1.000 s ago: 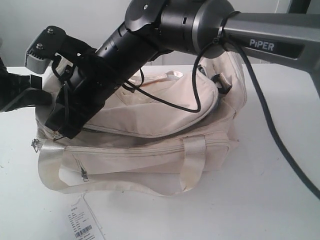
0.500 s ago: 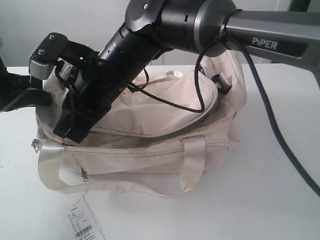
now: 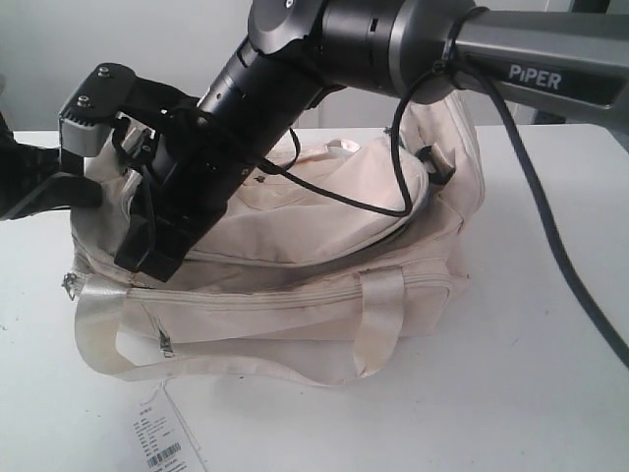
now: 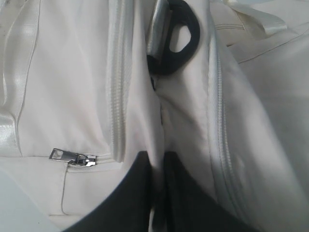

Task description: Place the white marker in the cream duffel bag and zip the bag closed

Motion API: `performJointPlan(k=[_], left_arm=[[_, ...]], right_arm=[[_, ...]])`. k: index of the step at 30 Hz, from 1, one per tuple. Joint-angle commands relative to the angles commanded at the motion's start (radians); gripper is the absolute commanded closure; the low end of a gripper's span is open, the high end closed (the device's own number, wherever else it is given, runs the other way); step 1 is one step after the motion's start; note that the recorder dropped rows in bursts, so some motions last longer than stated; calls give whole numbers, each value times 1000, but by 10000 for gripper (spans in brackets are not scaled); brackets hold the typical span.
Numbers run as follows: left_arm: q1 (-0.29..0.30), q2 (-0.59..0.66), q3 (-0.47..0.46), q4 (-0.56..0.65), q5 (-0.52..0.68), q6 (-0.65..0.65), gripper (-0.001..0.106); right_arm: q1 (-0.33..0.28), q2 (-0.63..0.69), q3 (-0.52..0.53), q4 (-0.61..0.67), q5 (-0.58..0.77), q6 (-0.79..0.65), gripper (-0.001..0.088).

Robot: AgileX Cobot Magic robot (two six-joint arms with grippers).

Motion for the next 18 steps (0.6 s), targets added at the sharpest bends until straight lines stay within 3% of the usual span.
performJointPlan(k=[18], left_arm=[[0, 0, 0, 0, 0, 0, 1053]], right_arm=[[0, 0, 0, -52, 17, 31, 868]])
